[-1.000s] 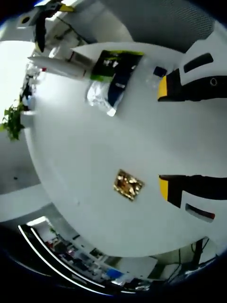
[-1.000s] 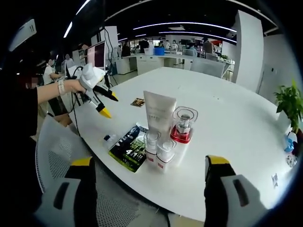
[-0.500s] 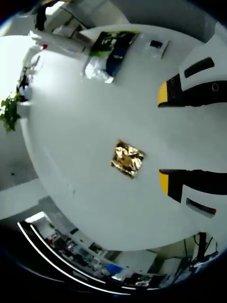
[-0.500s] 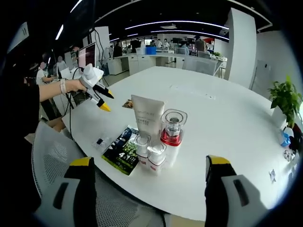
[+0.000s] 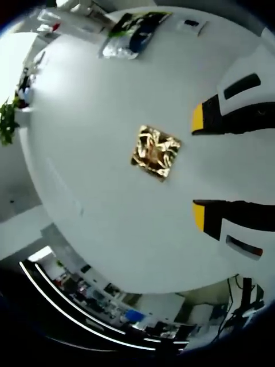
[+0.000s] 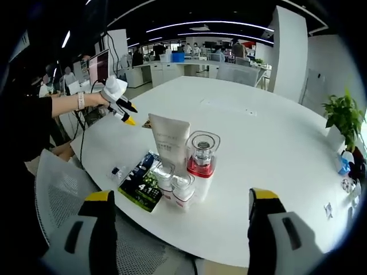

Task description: Arrange the skincare products in the storage area until every visible bottle or jar stands upright without overlapping.

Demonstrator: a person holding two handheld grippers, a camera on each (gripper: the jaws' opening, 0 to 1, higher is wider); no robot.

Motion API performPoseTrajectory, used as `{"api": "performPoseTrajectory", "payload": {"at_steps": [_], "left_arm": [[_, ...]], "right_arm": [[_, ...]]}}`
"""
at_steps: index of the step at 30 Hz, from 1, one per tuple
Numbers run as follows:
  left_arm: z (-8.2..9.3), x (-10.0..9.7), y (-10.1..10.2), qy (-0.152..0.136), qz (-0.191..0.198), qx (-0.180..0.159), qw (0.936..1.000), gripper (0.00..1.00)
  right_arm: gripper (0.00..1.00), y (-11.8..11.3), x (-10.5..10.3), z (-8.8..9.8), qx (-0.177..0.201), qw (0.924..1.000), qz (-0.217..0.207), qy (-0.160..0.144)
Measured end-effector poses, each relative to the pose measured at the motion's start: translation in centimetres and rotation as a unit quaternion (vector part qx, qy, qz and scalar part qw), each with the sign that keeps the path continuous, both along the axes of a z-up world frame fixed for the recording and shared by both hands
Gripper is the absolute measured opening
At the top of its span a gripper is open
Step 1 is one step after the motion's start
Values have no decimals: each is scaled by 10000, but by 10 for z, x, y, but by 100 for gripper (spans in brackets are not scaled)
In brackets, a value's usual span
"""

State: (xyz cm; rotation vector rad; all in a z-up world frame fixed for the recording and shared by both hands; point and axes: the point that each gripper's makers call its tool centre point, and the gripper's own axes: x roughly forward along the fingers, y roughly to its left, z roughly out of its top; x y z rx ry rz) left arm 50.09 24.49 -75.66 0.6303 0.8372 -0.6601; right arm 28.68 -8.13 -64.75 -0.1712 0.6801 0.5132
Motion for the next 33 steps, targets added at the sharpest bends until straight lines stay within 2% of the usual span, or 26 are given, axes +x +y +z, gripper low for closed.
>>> {"api": "performPoseTrajectory", "payload": {"at_steps": [3,7,10,13,14,22,33], "left_arm": [[-4,8,1,-87,39,62,9999,41],[-7,12,1,-45,47,99,9999,40],[-12,21,0,-37,-148,217,9996,40],[-18,29,5,6,-366,511,9980,40],[-15,30,1,14,-423,385,9984,40],[-15,46,-11,131,-882,543,9945,39],[-17,55,-42,74,-1167,433,9922,37]], "right_arm": [[97,-2,0,-3,-18,10000,-36,52],[97,-6,0,-3,13,9999,-134,45],[97,-9,-1,-5,17,9998,-194,79],[96,-12,-4,-9,-69,9996,-205,170],[96,-12,-5,-9,-78,9996,-201,177],[96,-13,-6,-10,-26,9993,-313,191],[95,-11,-7,-12,-16,9991,-336,245]]}}
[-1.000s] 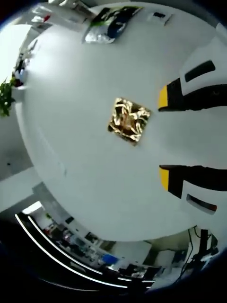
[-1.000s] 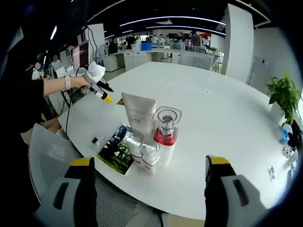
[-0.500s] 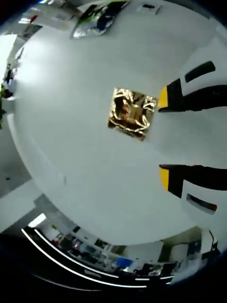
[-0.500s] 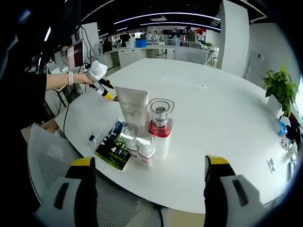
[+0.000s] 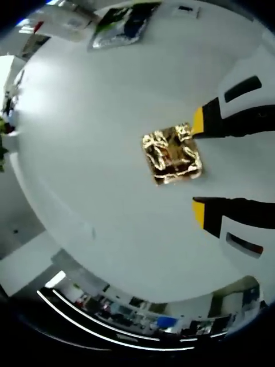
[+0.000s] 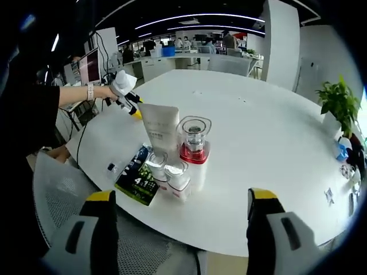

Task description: Arrange the skincare products in the storage area until every visible bottle or jar stands upright without overlapping.

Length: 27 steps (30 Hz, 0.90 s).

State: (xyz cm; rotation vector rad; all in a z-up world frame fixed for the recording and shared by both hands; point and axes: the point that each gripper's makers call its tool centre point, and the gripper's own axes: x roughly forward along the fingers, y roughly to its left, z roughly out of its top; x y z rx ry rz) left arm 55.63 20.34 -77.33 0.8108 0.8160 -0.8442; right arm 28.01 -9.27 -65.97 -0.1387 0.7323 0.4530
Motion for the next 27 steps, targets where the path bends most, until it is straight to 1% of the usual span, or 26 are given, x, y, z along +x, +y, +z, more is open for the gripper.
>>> {"api": "performPoseTrajectory", "payload": {"at_steps": [3,7,8,10,13,15,19,23,25,27], "left_arm": [[0,3,-6,-3,-88,-9,10000,39],[1,6,-8,61,-108,-74,9999,43],[1,8,-9,94,-69,-145,9998,44],[2,4,-12,186,-20,-257,9995,44],[1,5,-14,286,34,-391,9988,45],[1,6,-15,322,49,-440,9985,47],[-3,10,-18,503,70,-562,9971,45],[-5,18,-18,571,206,-625,9962,48],[-7,20,-18,695,273,-678,9949,47],[-9,21,-19,725,253,-720,9944,46]], "right_arm": [[95,0,0,-1,3,10000,-15,18],[95,0,0,-2,6,10000,-29,54],[95,0,-1,-2,14,10000,-42,58],[95,0,-1,-3,24,9999,-64,80],[95,-2,-3,-5,19,9999,-120,118],[95,-3,-3,-5,22,9998,-154,136],[94,-5,-4,-7,9,9997,-191,176],[94,-5,-4,-6,17,9996,-218,184],[94,-5,-4,-6,5,9996,-214,182],[94,-5,-3,-5,-7,9996,-215,171]]}}
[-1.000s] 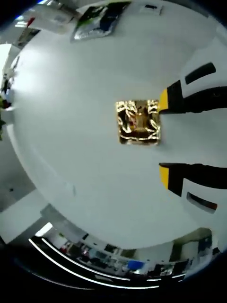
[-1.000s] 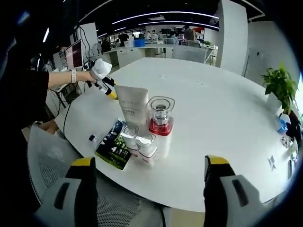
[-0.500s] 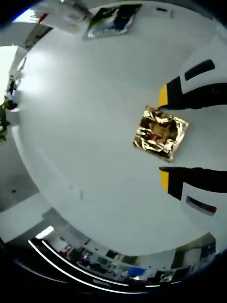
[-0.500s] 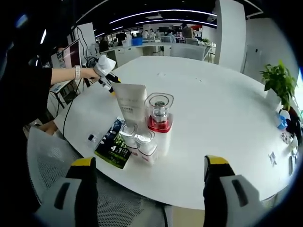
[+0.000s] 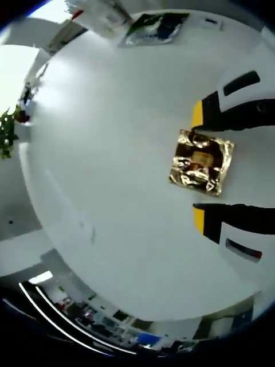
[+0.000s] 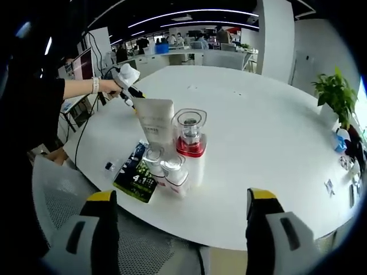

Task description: Arrange the skincare products in the storage area until every visible bottle or jar stands upright without overlapping.

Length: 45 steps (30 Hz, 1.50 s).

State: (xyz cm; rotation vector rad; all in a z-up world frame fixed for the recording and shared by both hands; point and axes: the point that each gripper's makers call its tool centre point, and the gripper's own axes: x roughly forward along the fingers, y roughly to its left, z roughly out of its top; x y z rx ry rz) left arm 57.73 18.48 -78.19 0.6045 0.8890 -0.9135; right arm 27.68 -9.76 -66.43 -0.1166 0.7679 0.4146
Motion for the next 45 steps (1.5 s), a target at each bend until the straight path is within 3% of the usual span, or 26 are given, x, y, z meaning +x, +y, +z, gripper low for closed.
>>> {"api": "performPoseTrajectory", "payload": {"at_steps": [3,8,15,22,26,28,36,45], "left_arm": [[-3,2,0,149,118,-112,9998,45],[-7,10,8,337,642,-318,9969,53],[-6,4,1,260,238,-357,9987,47],[-7,1,-1,400,109,-159,9990,43],[-8,-8,2,620,-531,235,9964,46],[-8,-6,1,646,-373,321,9967,46],[-6,-4,3,688,-390,421,9960,37],[-6,-8,3,674,-344,440,9962,36]], "right_arm": [[94,0,0,1,0,10000,-13,-9],[94,1,-1,4,-37,10000,0,-14],[93,2,-1,5,-49,10000,-19,-15],[93,4,-2,6,-29,10000,-13,-17],[93,3,-4,6,-24,10000,-50,-13],[93,2,-6,6,-18,10000,-75,-12],[93,2,-7,4,6,10000,-76,10],[92,2,-7,5,28,10000,-56,-23]]}}
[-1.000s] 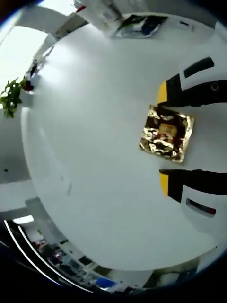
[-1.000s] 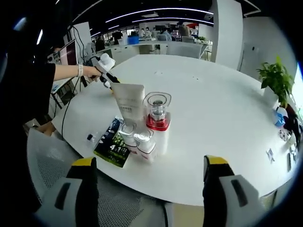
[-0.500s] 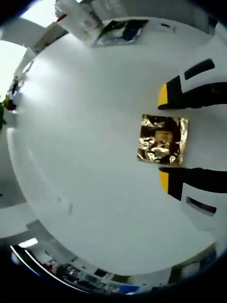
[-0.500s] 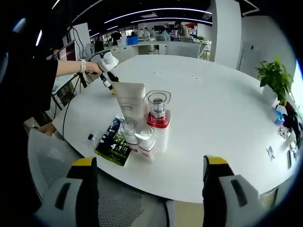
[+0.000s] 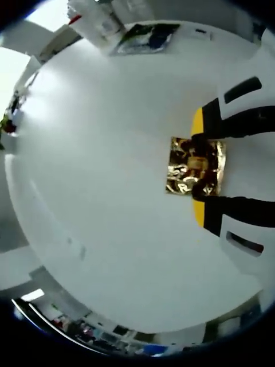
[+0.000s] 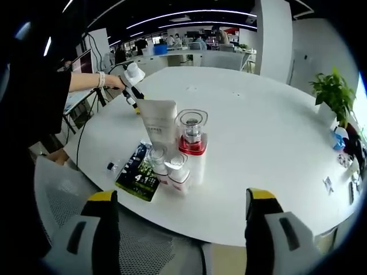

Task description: Arrange the skincare products in the storage area until every visible bottle or jar stands upright without overlapping.

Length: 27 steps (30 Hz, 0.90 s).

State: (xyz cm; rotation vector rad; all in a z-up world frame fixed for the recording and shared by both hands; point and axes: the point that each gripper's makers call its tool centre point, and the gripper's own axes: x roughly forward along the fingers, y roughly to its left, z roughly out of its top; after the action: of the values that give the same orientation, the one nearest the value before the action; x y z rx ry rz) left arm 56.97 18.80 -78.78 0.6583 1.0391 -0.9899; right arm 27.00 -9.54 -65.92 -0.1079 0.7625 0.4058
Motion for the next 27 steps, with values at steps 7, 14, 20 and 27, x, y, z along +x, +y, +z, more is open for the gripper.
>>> {"api": "performPoseTrajectory", "payload": {"at_steps": [7,14,20,27], "left_arm": [[-2,-13,3,123,-199,198,9995,36],[9,-31,3,8,-501,388,9980,24],[9,-38,10,-225,-633,573,9961,7],[26,-2,22,-679,0,488,9965,22]], "right_arm": [[93,3,1,2,48,9999,62,-63],[93,3,-1,4,81,9998,111,-142],[93,6,-1,5,116,9994,232,-228],[93,2,-4,7,123,9994,180,-285]]}}
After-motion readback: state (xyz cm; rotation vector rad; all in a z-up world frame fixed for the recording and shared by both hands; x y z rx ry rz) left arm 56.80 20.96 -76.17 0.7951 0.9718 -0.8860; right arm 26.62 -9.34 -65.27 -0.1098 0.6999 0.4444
